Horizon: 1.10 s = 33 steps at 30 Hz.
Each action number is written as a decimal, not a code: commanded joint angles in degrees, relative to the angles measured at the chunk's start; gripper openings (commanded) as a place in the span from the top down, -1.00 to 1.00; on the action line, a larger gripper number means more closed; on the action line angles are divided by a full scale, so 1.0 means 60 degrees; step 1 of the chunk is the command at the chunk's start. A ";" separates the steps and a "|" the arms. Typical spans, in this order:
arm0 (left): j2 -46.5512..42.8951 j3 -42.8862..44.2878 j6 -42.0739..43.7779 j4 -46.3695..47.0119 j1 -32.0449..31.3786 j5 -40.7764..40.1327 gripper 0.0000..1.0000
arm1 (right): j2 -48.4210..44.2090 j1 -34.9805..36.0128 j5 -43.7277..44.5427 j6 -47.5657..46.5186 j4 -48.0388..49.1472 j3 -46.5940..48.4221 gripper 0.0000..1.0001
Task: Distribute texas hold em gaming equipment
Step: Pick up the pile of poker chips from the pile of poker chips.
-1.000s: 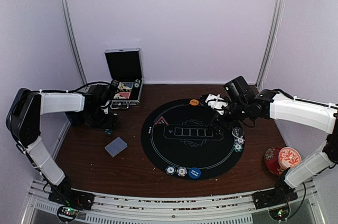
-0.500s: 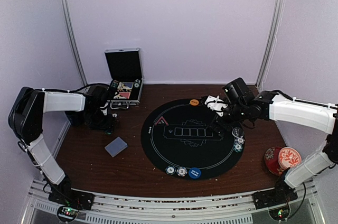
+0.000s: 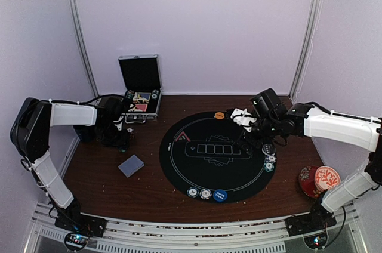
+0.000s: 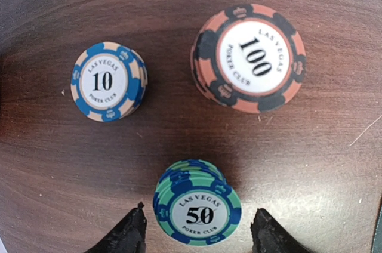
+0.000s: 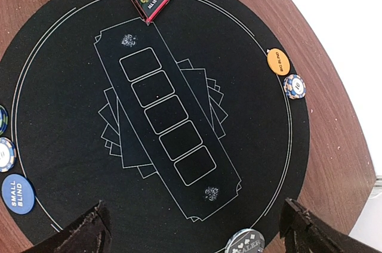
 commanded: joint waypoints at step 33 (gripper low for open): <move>0.0048 0.0125 -0.0013 0.0231 0.0077 -0.0301 0.29 | -0.0195 0.0245 0.0345 0.0041 0.0258 -0.0179 -0.98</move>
